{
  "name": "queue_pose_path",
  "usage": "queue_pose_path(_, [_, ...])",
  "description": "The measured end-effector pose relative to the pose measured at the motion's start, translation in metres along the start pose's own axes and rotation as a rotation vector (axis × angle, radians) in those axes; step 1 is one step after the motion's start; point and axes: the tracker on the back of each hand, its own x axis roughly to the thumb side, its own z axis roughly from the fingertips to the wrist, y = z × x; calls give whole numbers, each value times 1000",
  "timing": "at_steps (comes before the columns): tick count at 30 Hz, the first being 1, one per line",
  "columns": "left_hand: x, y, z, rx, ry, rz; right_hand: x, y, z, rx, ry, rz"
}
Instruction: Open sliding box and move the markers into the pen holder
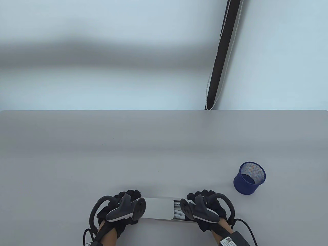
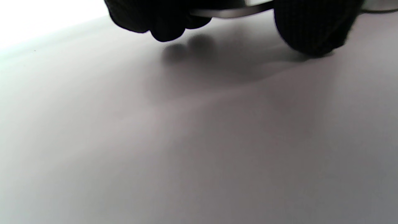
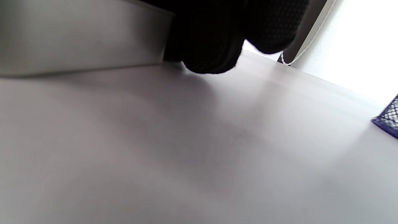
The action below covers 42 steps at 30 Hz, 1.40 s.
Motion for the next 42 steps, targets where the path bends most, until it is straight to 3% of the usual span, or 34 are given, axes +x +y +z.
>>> queue_pose_path(7, [0,0,0,-1,-1,-9,4,-2,1,23,-22,-9])
queue_pose_path(24, [1,1,-1,1,-3,-19,19,-3,1,-78,-79,114])
queue_pose_path(42, [1,0,0,6,-2,-25,3,-8,11,-180,-104,-5])
